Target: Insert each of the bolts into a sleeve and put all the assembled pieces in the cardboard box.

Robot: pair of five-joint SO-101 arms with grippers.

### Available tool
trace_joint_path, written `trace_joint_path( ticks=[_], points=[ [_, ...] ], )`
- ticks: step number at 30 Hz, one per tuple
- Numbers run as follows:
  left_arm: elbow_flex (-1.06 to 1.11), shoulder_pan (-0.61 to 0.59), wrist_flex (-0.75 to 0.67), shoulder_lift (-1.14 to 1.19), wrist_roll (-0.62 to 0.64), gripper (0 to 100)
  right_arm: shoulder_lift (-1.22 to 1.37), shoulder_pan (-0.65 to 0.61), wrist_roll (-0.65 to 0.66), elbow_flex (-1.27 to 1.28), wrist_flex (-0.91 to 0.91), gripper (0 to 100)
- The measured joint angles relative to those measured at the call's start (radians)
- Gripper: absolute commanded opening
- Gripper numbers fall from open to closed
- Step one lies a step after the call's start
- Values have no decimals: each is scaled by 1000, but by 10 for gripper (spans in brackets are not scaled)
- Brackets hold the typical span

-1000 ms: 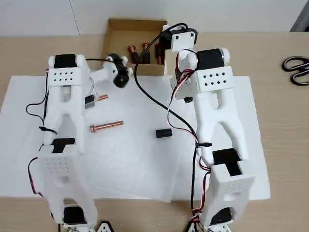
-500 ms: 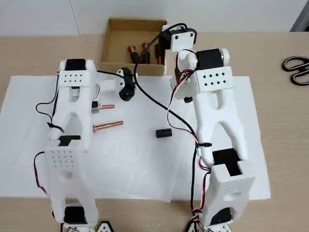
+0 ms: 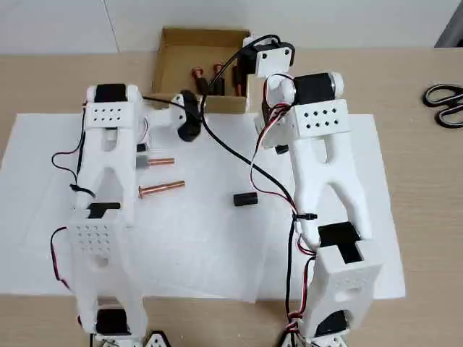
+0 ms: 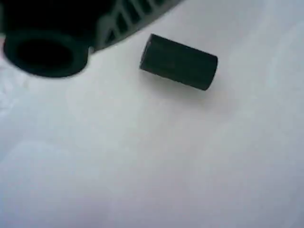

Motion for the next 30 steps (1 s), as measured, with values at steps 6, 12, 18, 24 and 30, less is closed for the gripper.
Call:
trace_joint_path(
  ticks=[6, 12, 18, 24, 30],
  points=[
    [-330, -2, 71, 0, 158, 178, 0, 0, 0, 0, 0, 61],
    [-462, -52, 77, -55, 508, 178, 0, 43, 40, 0, 6, 59],
    [-164, -75, 77, -315, 985, 178, 0, 123, 44, 0, 9, 58],
    [330, -17, 77, -565, 1355, 178, 0, 135, 44, 0, 9, 58],
    [594, 100, 77, -779, 1600, 178, 0, 135, 44, 0, 9, 58]
  ],
)
